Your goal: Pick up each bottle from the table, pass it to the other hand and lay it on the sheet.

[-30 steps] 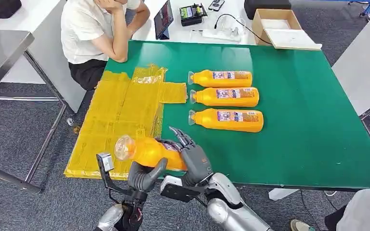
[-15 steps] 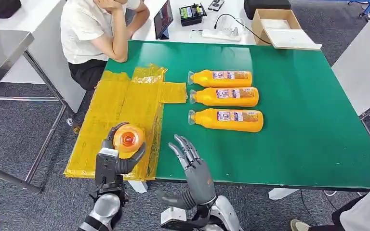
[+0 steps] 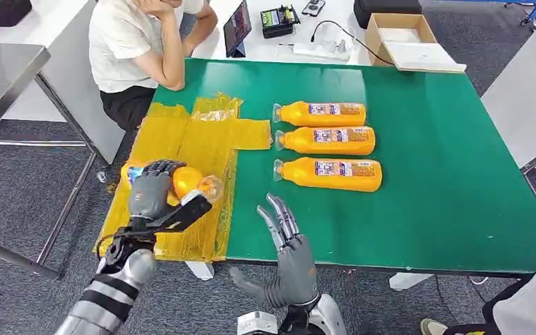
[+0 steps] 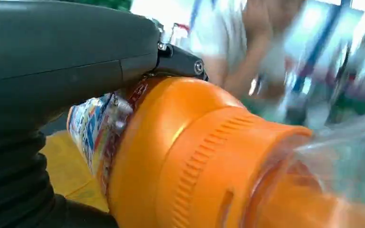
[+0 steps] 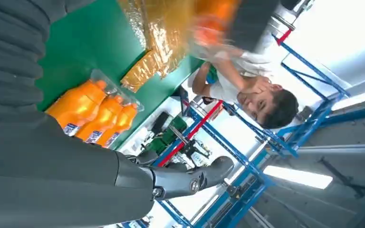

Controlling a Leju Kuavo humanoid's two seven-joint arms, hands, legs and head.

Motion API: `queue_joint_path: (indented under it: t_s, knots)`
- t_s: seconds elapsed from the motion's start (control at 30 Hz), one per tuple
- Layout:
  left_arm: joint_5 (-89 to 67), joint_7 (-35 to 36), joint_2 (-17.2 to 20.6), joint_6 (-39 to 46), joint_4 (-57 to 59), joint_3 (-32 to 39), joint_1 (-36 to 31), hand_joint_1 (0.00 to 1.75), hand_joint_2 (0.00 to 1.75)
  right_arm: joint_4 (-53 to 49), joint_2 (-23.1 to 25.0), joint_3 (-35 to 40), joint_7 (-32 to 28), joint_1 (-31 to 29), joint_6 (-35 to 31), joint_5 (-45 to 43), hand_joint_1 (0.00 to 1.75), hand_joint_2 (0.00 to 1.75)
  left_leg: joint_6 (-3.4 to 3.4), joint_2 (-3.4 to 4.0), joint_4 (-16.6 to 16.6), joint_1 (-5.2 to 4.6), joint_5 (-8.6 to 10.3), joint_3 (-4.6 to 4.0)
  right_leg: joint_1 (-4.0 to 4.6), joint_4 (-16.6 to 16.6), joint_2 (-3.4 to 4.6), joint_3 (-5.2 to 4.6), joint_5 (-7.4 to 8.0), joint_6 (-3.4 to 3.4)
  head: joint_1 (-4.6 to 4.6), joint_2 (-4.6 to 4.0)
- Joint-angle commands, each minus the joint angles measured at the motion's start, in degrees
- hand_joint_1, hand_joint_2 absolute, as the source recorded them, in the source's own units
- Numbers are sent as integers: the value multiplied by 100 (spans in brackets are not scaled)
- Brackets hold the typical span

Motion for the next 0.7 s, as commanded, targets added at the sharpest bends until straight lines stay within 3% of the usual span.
queue_joint_path:
  t_s: [0.03,0.13,0.17,0.2,0.23,0.43,0.5,0.53,0.7]
  knots:
    - [-562,194,-127,-1034,3432,-1224,-2183,175,175,190,41,-157,-142,-74,139,-226,0,175,11,-29,-5,-1,11,14,3,-3,-42,27,-5,-9,0,0]
    - [-562,194,-127,-1034,3432,-1224,-2183,175,175,190,41,-157,-142,-74,139,-226,0,175,10,7,-7,-2,2,24,2,-3,-8,29,0,-11,2,0]
    - [-634,331,-227,-1217,3633,-1329,-2290,147,175,278,62,-127,-159,-100,138,-234,0,175,9,13,-7,-1,2,22,3,-2,-6,26,1,-13,0,0]
    - [-630,426,-280,-1331,3779,-1355,-2389,175,175,349,89,-104,-165,-128,149,-255,0,175,7,8,-5,0,3,19,4,0,-12,25,0,-12,2,0]
    - [-670,492,-304,-1398,3892,-1420,-2461,175,175,403,108,-83,-175,-148,145,-272,0,175,15,10,-10,-2,-6,46,6,-4,-19,52,-10,-21,2,0]
    - [-531,1114,-492,-1686,4385,-1292,-2746,175,175,759,271,-10,-191,-212,70,-382,0,175,6,12,-2,1,4,12,5,0,-4,15,4,-11,2,0]
    - [-253,1125,-583,-1742,4437,-1064,-2768,136,175,916,303,22,-191,-266,31,-408,0,175,15,21,-8,-1,-1,39,7,-4,-4,40,-1,-20,2,0]
    - [-241,1121,-593,-1749,4436,-1063,-2775,0,175,944,310,22,-196,-276,29,-427,0,175,7,13,-4,0,5,14,4,-1,-2,19,5,-11,2,0]
    - [71,770,-725,-1657,4355,-925,-2736,0,175,1052,286,60,-244,-317,-4,-482,0,175,8,10,-6,0,4,17,5,-3,-4,23,4,-13,0,0]
